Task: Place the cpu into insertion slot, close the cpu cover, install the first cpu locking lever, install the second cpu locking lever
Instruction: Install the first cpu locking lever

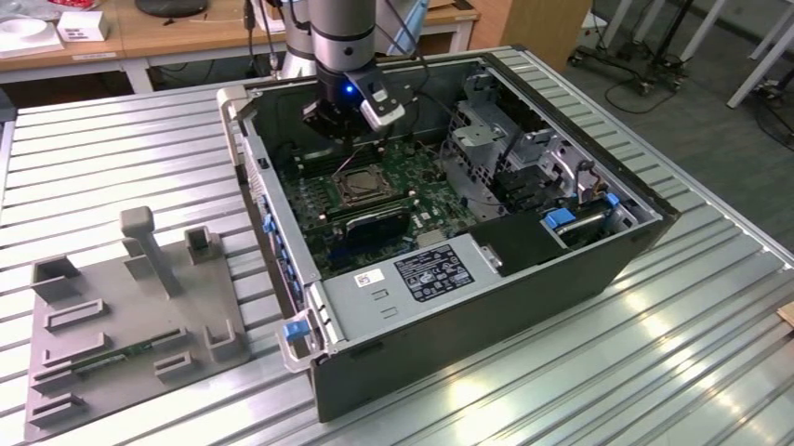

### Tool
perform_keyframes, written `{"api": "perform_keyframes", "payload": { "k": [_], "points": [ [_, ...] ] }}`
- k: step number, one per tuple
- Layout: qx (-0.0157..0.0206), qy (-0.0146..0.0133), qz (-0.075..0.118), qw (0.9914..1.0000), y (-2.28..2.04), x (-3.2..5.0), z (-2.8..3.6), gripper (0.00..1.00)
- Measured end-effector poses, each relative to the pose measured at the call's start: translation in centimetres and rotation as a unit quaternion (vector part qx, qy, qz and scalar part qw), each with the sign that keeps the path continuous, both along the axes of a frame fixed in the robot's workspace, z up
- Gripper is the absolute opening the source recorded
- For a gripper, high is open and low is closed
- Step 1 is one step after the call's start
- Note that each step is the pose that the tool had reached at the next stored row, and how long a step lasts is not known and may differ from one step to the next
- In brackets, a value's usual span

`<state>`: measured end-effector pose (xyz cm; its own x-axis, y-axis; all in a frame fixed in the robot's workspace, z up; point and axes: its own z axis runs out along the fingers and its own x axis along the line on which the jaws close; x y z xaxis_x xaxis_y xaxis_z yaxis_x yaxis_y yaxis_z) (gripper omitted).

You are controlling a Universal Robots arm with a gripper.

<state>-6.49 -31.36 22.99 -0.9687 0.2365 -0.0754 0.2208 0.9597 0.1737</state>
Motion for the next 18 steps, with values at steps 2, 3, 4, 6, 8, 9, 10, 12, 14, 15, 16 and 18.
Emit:
{"api": "perform_keyframes", "payload": {
  "k": [2, 3, 4, 6, 8, 9, 10, 12, 14, 15, 16, 18],
  "points": [
    [-0.0001, 0.0001, 0.0, 1.0, 0.0, 0.0, 0.0, 0.11],
    [-0.0001, 0.0001, 0.0, 1.0, 0.0, 0.0, -0.06, 0.11],
    [-0.0001, 0.0001, 0.0, 1.0, 0.0, 0.0, -0.11, 0.11],
    [0.0, 0.0, 0.0, 1.0, 0.0, 0.0, -0.13, 0.11],
    [0.0001, -0.0001, 0.0, 1.0, 0.0, 0.0, -0.19, 0.11],
    [0.0, 0.0, 0.0, 1.0, 0.0, 0.0, -0.22, 0.11],
    [0.0, 0.0, 0.0, 1.0, 0.0, 0.01, -0.25, 0.11],
    [-0.0002, 0.0001, 0.0, 1.0, 0.0, 0.01, -0.28, 0.11],
    [-0.0001, 0.0001, 0.0, 1.0, 0.0, 0.04, -0.29, 0.11],
    [0.0, 0.0, 0.0, 1.0, 0.0, 0.08, -0.31, 0.11],
    [0.0, 0.0, 0.0, 1.0, 0.0, 0.11, -0.32, 0.11],
    [0.0, 0.0, 0.0, 1.0, 0.0, 0.19, -0.34, 0.11]
  ]
}}
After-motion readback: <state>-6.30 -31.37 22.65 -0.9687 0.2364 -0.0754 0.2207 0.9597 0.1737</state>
